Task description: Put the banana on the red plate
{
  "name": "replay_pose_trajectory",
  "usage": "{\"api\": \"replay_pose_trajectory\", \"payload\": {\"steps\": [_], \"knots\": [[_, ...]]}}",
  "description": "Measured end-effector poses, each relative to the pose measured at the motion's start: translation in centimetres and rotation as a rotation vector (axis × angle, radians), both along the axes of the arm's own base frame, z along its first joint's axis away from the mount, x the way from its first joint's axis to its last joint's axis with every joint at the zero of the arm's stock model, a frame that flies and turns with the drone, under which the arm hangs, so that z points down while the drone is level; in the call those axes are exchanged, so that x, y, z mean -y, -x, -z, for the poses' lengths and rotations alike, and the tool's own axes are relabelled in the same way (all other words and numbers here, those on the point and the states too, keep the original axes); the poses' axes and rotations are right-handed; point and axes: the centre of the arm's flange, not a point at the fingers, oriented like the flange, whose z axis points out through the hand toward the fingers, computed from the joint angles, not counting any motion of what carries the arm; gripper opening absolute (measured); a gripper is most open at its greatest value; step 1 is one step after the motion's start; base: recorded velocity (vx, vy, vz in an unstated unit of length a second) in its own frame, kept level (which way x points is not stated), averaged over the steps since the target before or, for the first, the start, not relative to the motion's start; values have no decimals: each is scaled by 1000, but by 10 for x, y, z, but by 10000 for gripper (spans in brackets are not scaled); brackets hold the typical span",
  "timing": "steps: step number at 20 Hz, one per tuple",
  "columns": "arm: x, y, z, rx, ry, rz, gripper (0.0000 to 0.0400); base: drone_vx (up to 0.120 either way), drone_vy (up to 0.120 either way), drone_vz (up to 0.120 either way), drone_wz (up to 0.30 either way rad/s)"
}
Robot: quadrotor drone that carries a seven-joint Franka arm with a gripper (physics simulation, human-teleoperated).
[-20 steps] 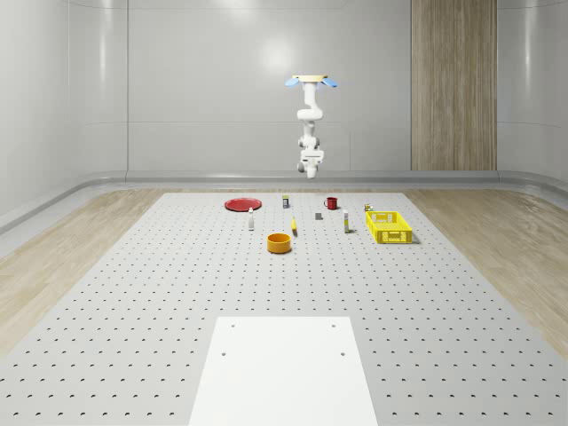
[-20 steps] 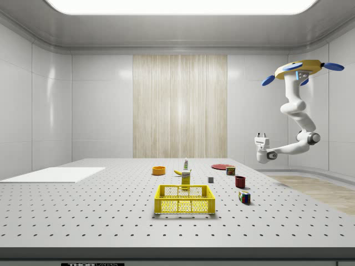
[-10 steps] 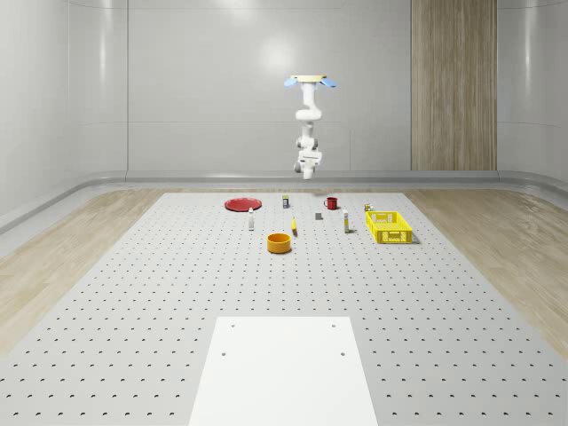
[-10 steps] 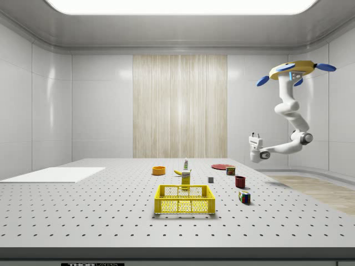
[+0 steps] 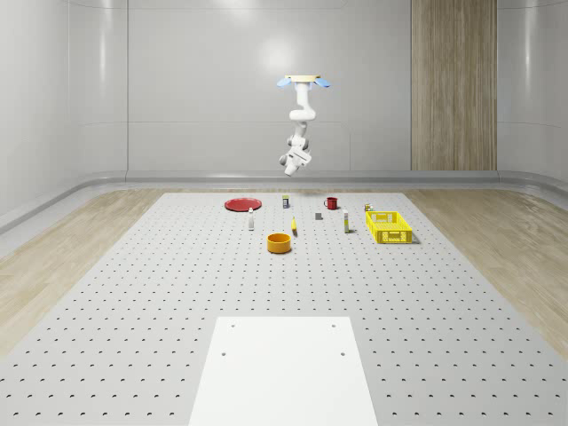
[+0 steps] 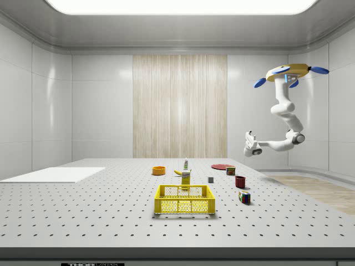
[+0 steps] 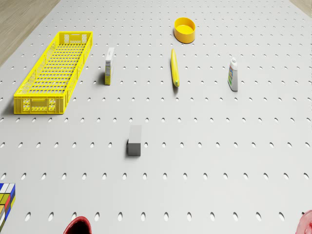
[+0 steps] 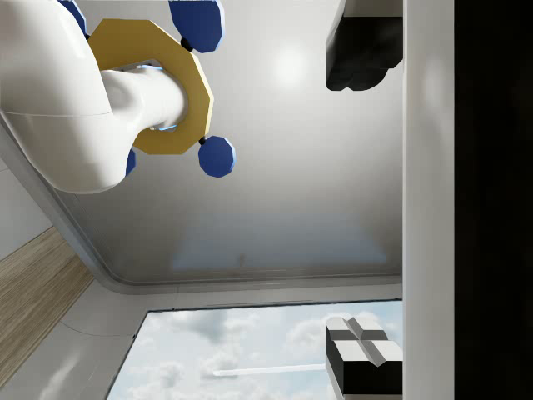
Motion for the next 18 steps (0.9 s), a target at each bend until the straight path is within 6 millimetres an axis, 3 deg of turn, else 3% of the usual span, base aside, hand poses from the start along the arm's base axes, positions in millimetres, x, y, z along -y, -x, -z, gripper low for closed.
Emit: {"api": "replay_pose_trajectory", "payload": {"steps": [4,7,10,12,14,18], "knots": [[-31,-1,44,1,544,18,400,0,-120,0,0],[-35,-3,94,0,1057,37,400,0,-120,0,0],[-16,-4,137,0,1537,55,400,0,-120,0,0],[2,-5,155,-1,1791,63,400,0,-120,0,0],[18,-5,166,-2,1983,69,400,0,-120,0,0],[40,-5,174,-3,2224,73,400,0,-120,-120,0]]}}
